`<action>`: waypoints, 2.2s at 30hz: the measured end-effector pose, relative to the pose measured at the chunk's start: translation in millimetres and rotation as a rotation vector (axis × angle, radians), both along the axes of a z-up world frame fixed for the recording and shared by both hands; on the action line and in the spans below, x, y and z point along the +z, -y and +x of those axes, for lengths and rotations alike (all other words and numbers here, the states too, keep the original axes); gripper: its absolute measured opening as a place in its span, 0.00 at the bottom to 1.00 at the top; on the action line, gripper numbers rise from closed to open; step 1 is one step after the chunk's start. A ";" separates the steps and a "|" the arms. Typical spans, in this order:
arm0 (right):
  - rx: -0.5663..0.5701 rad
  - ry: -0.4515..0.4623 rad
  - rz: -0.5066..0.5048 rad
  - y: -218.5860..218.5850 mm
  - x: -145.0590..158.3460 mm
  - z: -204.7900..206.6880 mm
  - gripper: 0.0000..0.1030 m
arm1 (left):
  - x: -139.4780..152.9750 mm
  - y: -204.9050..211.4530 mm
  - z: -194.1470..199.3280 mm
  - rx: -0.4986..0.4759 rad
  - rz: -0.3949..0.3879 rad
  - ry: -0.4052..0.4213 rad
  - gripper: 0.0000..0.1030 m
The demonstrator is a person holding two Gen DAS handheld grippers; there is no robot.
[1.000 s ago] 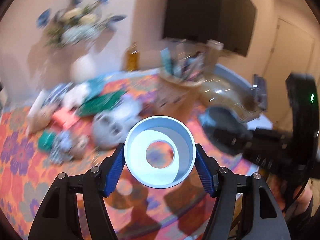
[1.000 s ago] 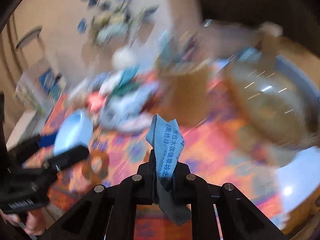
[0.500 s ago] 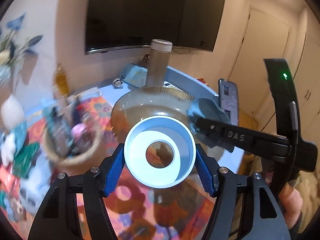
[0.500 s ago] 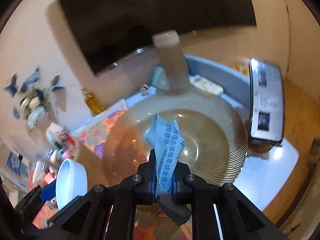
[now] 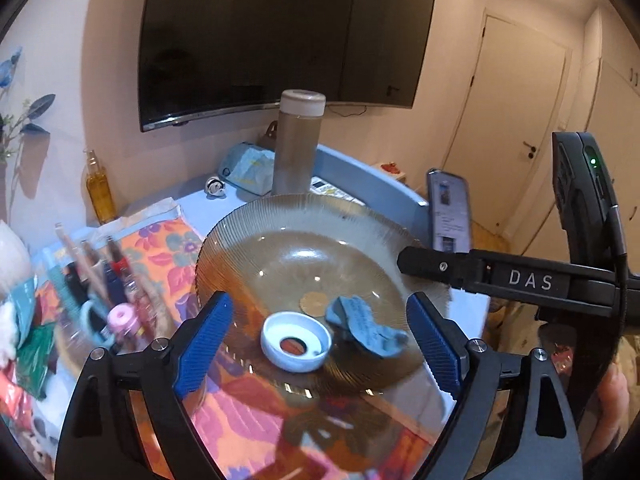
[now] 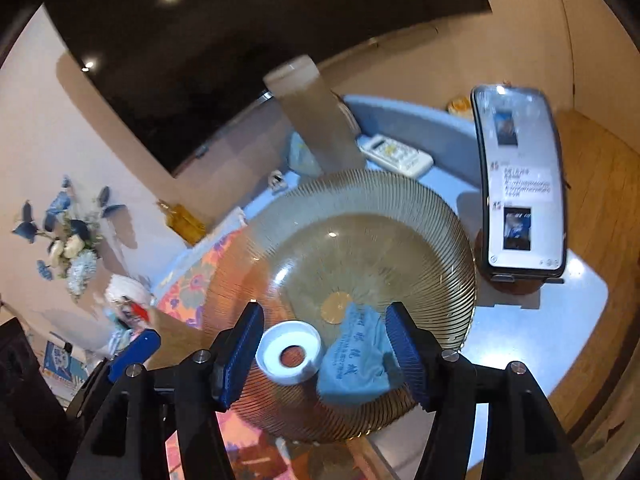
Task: Organize soft objects
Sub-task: 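Open both tools to drop the cup and cloth into the glass bowl, then move both open tools back over the quilt, then grasp the teal pouch with the left tool while the right tool grasps the checkered scrunchie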
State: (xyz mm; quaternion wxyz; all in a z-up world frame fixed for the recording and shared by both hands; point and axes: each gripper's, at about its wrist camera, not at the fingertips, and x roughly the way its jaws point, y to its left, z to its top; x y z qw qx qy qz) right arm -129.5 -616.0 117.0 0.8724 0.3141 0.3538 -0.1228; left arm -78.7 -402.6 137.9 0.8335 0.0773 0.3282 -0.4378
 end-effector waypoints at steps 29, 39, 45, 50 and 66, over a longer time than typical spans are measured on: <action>0.749 -0.051 -0.169 -333.2 -35.6 66.9 0.69 | -13.0 -405.9 20.9 0.684 0.129 -0.023 0.86; 0.916 0.004 -0.356 -415.3 -36.9 111.1 0.69 | -86.1 -379.1 100.8 0.539 0.127 -0.173 0.81; 0.961 -0.041 -0.458 -442.3 -56.7 139.9 0.69 | -105.3 -384.6 123.8 0.545 0.117 -0.236 0.72; 0.963 -0.087 -0.417 -443.1 -77.5 157.3 0.52 | -110.3 -381.7 124.3 0.545 0.120 -0.223 0.71; 0.861 0.031 -0.390 -415.6 -38.1 109.6 0.34 | -67.2 -371.4 76.5 0.518 0.076 -0.113 0.34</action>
